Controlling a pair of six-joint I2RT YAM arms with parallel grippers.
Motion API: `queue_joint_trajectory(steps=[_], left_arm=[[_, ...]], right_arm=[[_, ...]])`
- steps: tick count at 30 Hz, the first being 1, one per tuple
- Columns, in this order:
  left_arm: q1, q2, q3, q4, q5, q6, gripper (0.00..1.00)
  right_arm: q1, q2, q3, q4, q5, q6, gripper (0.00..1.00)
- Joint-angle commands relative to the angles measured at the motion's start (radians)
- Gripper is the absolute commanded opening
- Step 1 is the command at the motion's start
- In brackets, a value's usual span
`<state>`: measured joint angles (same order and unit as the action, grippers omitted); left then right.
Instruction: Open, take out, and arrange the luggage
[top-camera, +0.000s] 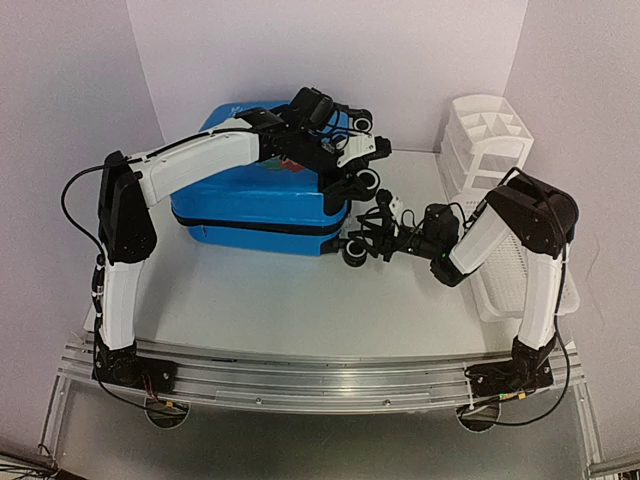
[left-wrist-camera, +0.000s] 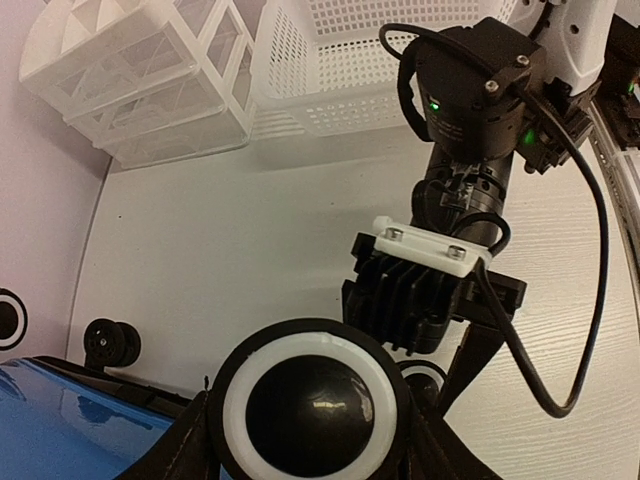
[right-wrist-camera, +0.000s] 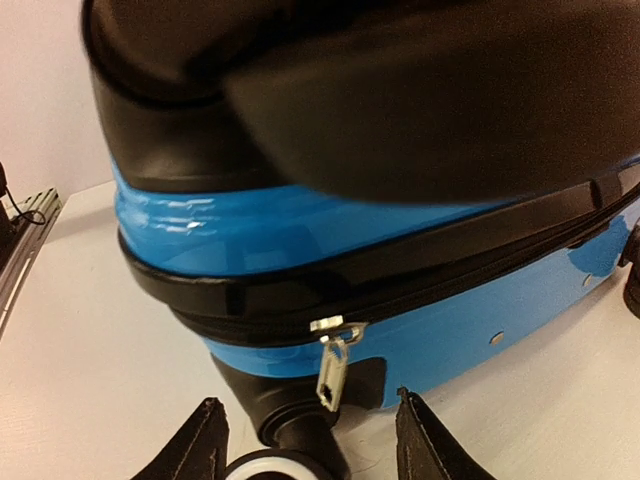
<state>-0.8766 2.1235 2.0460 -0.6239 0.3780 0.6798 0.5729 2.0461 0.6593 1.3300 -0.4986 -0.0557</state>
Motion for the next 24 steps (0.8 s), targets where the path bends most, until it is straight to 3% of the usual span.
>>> queue_joint_trajectory(steps=[1, 21, 24], left_arm=[[0.053, -0.094, 0.014, 0.059, -0.012, -0.042, 0.00], [0.065, -0.080, 0.015, 0.102, 0.002, -0.049, 0.00], [0.065, -0.079, 0.012, 0.105, 0.002, -0.049, 0.00]], right_arm=[[-0.027, 0.043, 0.090, 0.074, -0.078, -0.019, 0.50], [-0.031, 0.132, 0.210, 0.072, -0.220, 0.118, 0.19], [-0.030, 0.135, 0.214, 0.071, -0.225, 0.148, 0.09]])
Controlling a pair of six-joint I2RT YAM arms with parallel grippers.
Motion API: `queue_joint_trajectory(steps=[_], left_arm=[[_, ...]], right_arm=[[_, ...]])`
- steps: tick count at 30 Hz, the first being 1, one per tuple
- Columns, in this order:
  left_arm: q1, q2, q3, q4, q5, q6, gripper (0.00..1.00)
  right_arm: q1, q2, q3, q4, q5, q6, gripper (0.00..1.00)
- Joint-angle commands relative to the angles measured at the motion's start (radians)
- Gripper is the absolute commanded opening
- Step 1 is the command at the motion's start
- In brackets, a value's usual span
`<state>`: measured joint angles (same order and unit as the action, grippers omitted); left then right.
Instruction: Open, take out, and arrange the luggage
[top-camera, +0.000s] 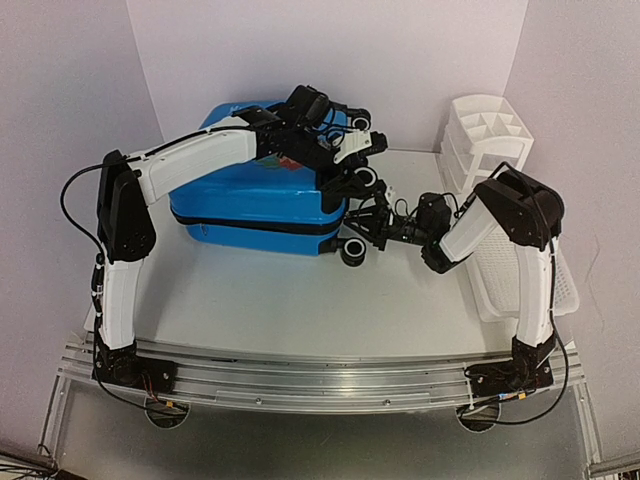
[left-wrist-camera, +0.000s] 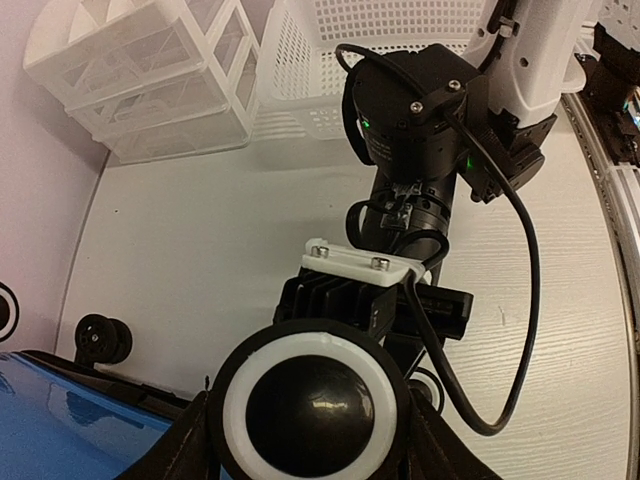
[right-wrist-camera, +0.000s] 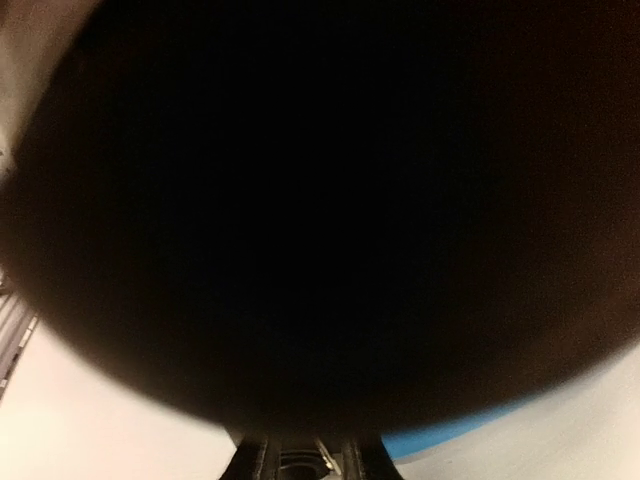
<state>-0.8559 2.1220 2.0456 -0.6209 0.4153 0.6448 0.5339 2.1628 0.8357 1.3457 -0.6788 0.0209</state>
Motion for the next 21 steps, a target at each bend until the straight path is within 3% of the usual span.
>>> queue_joint_trajectory(steps=[1, 6, 12, 21], left_arm=[[0.044, -0.077, 0.012, 0.104, -0.035, -0.014, 0.00], [0.044, -0.077, 0.013, 0.108, -0.037, -0.014, 0.00], [0.044, -0.083, 0.007, 0.113, -0.043, -0.008, 0.00], [0.047, -0.074, 0.010, 0.134, -0.043, -0.010, 0.00]], right_arm=[[0.008, 0.018, 0.038, 0.056, -0.043, 0.080, 0.04], [0.010, 0.011, 0.029, 0.056, -0.031, 0.095, 0.00], [0.041, -0.048, -0.067, 0.056, 0.031, 0.001, 0.00], [0.170, -0.091, -0.128, 0.057, 0.186, -0.092, 0.00]])
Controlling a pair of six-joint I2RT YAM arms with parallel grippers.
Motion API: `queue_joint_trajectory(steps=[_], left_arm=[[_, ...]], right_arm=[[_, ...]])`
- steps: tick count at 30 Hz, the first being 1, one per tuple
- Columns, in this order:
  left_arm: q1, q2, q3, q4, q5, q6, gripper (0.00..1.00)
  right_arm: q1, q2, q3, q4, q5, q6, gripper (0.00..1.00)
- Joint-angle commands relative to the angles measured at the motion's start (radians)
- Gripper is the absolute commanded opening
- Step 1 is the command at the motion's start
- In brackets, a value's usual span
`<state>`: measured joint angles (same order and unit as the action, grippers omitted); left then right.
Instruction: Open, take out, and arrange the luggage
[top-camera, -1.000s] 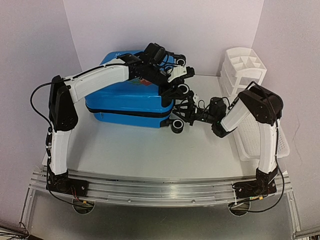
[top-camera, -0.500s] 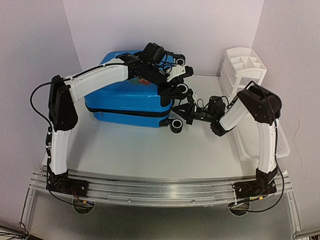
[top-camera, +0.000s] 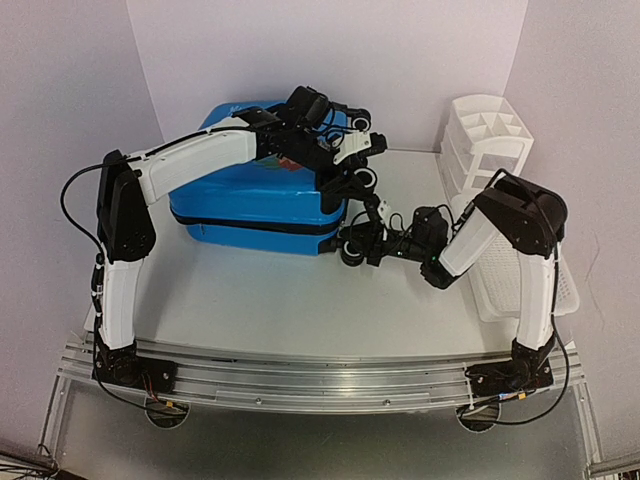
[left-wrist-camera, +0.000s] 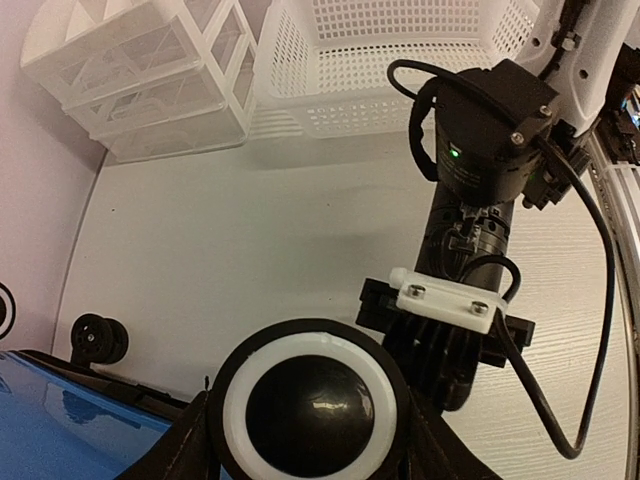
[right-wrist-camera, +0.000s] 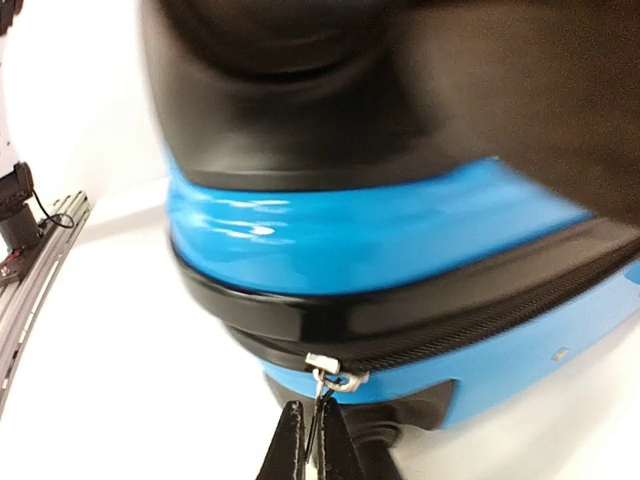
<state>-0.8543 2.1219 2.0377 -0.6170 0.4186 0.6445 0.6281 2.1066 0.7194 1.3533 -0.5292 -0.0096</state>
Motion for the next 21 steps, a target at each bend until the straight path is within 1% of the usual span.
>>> queue_joint_trajectory(steps=[1, 4, 8, 14, 18, 21], left_arm=[[0.046, -0.073, 0.019, 0.132, -0.046, -0.010, 0.00], [0.046, -0.074, 0.019, 0.135, -0.046, -0.012, 0.00], [0.045, -0.078, 0.016, 0.145, -0.047, -0.018, 0.00], [0.046, -0.080, 0.017, 0.159, -0.033, -0.038, 0.00], [0.045, -0.080, 0.027, 0.175, -0.044, -0.022, 0.00], [0.046, -0.078, 0.043, 0.190, -0.074, -0.007, 0.00]], right_arm=[[0.082, -0.031, -0.002, 0.049, 0.041, -0.059, 0.00], [0.106, -0.007, 0.027, 0.047, 0.067, -0.055, 0.00], [0.171, 0.013, 0.049, 0.047, 0.145, -0.054, 0.00], [0.273, -0.006, 0.090, 0.047, 0.273, -0.059, 0.00], [0.308, -0.023, 0.124, 0.047, 0.345, -0.053, 0.00], [0.313, -0.010, 0.150, 0.035, 0.406, -0.019, 0.00]])
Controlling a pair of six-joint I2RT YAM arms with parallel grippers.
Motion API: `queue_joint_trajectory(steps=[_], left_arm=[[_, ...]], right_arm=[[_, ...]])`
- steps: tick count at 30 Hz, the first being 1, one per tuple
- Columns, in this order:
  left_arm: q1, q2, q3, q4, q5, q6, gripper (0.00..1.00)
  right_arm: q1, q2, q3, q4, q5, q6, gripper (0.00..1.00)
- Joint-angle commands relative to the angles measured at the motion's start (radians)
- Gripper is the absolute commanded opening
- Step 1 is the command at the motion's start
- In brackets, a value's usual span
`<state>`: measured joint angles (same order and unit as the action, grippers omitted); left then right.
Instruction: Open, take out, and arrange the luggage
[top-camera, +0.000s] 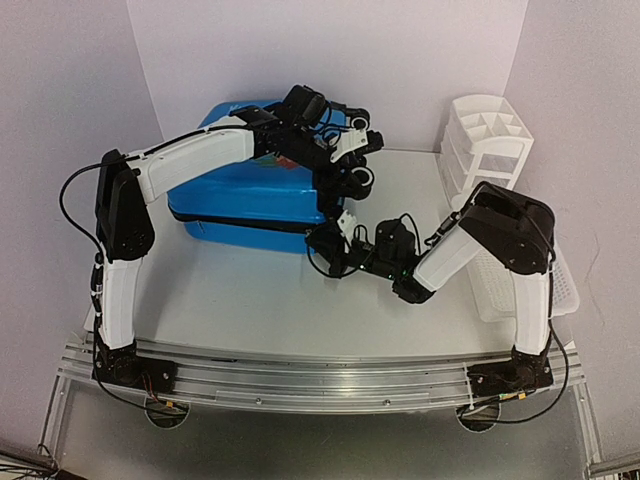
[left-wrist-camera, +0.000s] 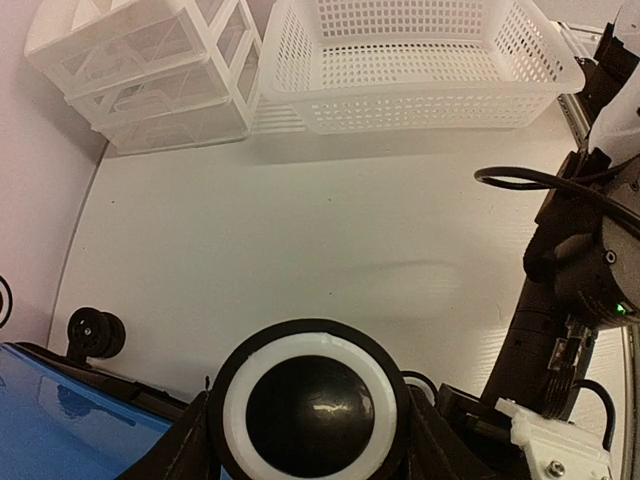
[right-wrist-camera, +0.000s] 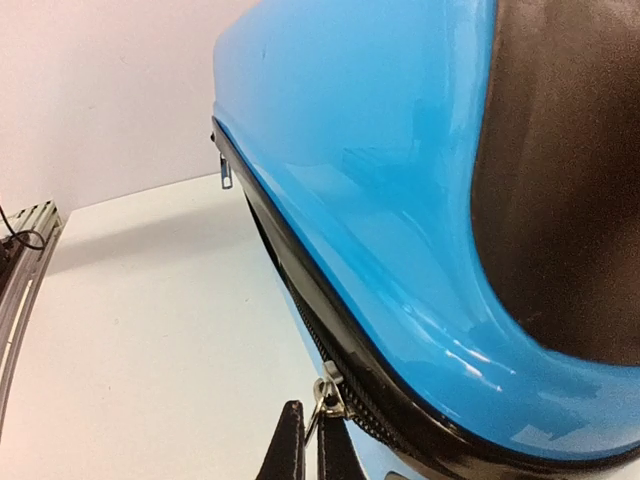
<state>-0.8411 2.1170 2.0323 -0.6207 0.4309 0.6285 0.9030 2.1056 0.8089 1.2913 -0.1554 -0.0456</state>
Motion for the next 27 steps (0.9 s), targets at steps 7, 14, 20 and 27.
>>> queue_joint_trajectory(steps=[7, 14, 20, 27], left_arm=[[0.033, -0.079, 0.064, 0.200, -0.090, 0.004, 0.00], [0.033, -0.092, 0.044, 0.201, -0.086, 0.001, 0.00], [0.040, -0.116, 0.013, 0.199, -0.089, -0.007, 0.00], [0.072, -0.164, -0.091, 0.177, -0.075, -0.005, 0.00]], right_arm=[[0.073, 0.066, 0.185, -0.009, 0.104, 0.002, 0.00], [0.113, 0.100, 0.279, -0.063, 0.132, -0.014, 0.00], [0.122, 0.066, 0.276, -0.103, 0.102, -0.039, 0.00], [0.122, -0.115, 0.071, -0.124, -0.013, -0.009, 0.28]])
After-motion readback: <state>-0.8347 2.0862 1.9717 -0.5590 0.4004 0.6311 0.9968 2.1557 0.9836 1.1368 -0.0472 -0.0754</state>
